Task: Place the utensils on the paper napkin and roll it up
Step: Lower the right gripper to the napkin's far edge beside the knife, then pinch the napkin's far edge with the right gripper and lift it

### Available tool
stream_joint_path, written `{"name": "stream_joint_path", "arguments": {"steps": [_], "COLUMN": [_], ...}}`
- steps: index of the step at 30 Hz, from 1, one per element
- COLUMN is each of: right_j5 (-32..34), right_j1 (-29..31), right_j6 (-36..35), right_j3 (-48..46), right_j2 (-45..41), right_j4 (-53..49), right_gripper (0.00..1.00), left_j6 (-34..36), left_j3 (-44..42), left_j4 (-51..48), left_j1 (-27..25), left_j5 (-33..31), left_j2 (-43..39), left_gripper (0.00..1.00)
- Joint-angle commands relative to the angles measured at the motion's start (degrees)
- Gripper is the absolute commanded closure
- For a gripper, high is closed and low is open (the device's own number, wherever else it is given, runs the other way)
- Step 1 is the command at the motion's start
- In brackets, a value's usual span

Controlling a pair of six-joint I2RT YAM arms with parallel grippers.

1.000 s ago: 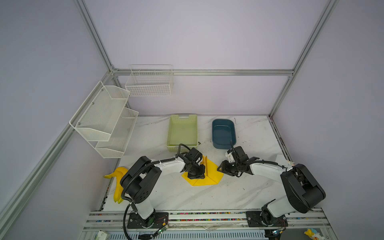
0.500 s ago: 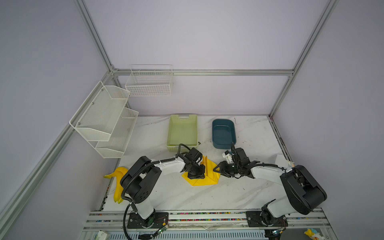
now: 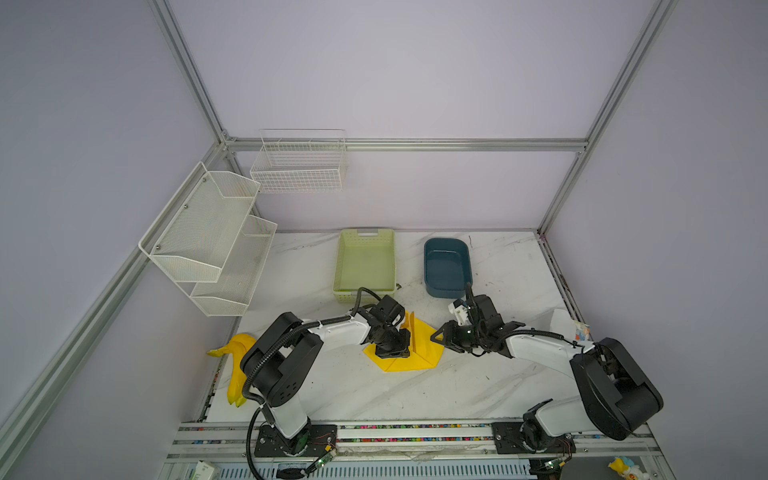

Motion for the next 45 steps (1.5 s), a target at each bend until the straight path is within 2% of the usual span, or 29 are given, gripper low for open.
{"name": "stream_joint_path", "arguments": {"steps": [1,17,25,45], "right_j5": [4.12,3.13,1.35,3.2], "right_j1": [-0.28,-0.17,0.42,6.6], "right_j6": [-2.49,-4.48,-3.31,1.11], "right_j3": [2.15,5.38,6.31,11.56], "right_j2": [-0.43,-1.59,-2.3,0.54], "right_j4": [-7.06,-10.77,-10.64,-10.24], "right_gripper": [0.64,0.97,0.98,0.98], "left_j6": [0.89,0.9,0.88,0.81], "left_j3": [2.65,2.64,2.73,2.82], "left_j4": [-0.17,-0.1,-0.11,-0.11], "left_j1": [0.02,0.02,-0.03,0.02], "left_j5": [-0.23,-0.03,0.14,0.39], "left_j2": [-0.68,-0.04,0.31,0.31], "left_gripper": [0.95,0.95,0.95,0.95]}}
